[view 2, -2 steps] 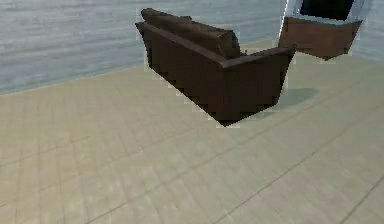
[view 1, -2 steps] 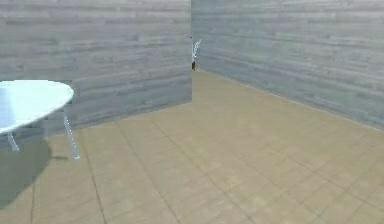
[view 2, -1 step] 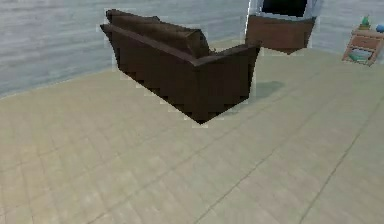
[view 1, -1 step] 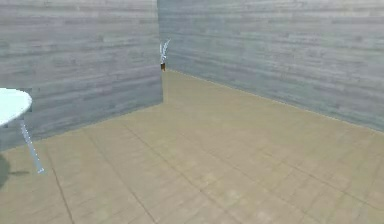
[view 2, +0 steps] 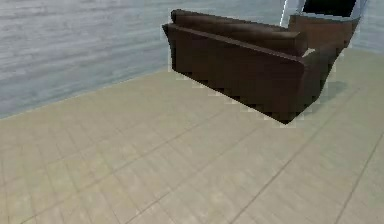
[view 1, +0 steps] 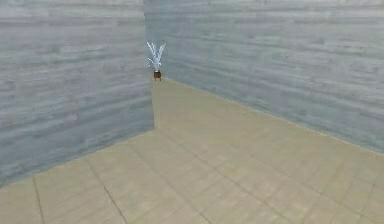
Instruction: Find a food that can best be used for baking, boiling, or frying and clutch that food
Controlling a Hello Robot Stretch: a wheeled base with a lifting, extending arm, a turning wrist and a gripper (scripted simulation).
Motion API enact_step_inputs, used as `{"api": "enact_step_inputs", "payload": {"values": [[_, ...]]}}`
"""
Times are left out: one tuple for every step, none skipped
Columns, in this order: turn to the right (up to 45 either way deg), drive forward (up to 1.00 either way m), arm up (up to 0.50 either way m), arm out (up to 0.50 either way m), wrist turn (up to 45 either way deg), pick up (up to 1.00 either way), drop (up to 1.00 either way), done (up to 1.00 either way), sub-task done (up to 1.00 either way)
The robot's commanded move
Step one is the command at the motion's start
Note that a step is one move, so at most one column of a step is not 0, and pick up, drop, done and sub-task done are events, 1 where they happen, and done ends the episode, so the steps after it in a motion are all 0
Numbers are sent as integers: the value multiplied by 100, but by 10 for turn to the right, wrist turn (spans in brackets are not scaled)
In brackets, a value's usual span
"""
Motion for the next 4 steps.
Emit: {"api": "enact_step_inputs", "payload": {"values": [[0, 100, 0, 0, 0, 0, 0, 0, 0], [0, 100, 0, 0, 0, 0, 0, 0, 0], [30, 0, 0, 0, 0, 0, 0, 0, 0], [0, 30, 0, 0, 0, 0, 0, 0, 0]]}}
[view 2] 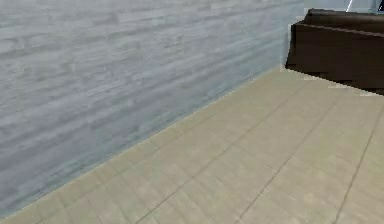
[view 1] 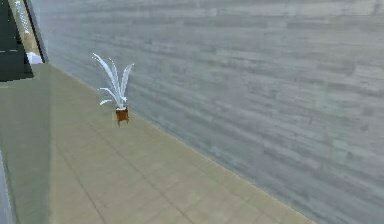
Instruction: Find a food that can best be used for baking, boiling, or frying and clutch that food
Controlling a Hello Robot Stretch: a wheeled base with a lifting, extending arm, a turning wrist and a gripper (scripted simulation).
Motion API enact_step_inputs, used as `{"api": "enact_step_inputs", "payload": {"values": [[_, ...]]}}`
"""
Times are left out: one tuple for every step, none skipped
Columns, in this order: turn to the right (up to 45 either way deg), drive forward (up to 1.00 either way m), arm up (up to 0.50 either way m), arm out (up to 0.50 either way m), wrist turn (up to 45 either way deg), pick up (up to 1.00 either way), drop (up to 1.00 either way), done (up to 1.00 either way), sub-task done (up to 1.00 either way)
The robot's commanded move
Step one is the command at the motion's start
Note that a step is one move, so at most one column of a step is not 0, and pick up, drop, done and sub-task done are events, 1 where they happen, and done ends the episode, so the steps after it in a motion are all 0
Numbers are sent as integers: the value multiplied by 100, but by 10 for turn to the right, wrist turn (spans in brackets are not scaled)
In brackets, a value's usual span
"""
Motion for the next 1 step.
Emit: {"api": "enact_step_inputs", "payload": {"values": [[0, 50, 0, 0, 0, 0, 0, 0, 0]]}}
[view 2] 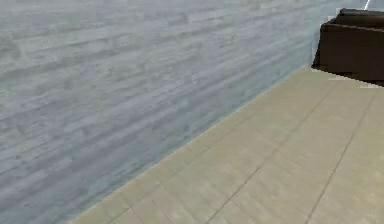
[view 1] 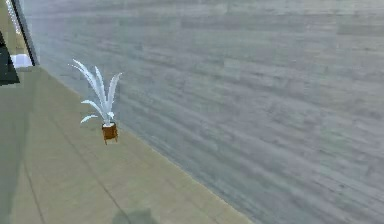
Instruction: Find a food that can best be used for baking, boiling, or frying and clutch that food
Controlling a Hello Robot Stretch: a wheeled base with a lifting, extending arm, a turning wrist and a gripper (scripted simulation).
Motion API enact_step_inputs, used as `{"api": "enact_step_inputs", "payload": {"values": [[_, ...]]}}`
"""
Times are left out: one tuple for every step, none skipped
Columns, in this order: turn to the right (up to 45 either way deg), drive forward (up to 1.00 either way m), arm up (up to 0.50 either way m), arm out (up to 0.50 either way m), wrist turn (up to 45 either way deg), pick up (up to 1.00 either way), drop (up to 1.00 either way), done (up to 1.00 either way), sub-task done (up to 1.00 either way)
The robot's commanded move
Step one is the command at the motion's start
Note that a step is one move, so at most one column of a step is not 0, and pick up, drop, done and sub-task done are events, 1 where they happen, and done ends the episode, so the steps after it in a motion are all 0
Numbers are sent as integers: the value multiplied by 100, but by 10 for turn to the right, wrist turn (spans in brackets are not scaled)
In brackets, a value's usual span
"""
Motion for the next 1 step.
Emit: {"api": "enact_step_inputs", "payload": {"values": [[-420, 0, 0, 0, 0, 0, 0, 0, 0]]}}
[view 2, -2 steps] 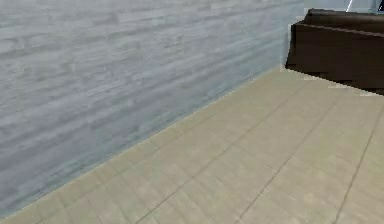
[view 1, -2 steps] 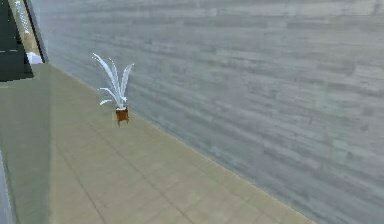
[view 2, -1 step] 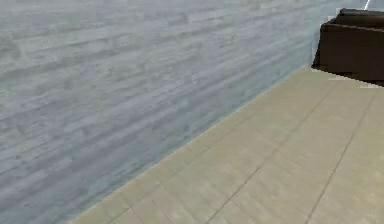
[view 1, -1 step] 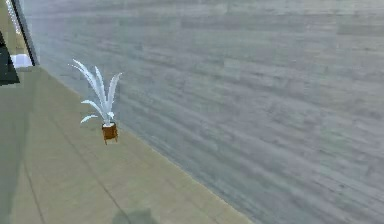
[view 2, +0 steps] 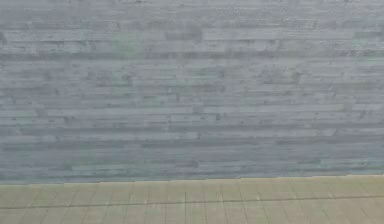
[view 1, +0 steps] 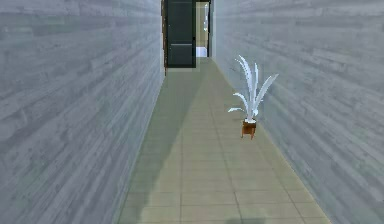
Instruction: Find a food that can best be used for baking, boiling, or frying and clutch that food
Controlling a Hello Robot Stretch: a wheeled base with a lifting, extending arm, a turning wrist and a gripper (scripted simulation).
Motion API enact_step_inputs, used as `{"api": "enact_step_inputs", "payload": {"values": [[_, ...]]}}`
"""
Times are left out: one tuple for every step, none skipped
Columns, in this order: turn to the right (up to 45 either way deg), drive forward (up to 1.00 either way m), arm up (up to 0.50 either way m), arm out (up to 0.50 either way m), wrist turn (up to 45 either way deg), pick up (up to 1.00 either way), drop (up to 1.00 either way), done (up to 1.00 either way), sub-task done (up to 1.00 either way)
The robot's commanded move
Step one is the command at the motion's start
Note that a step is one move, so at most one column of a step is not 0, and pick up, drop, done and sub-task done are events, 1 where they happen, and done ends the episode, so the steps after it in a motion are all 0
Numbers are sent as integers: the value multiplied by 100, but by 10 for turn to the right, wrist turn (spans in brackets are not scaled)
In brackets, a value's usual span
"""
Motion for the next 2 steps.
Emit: {"api": "enact_step_inputs", "payload": {"values": [[0, 100, 0, 0, 0, 0, 0, 0, 0], [-30, 0, 0, 0, 0, 0, 0, 0, 0]]}}
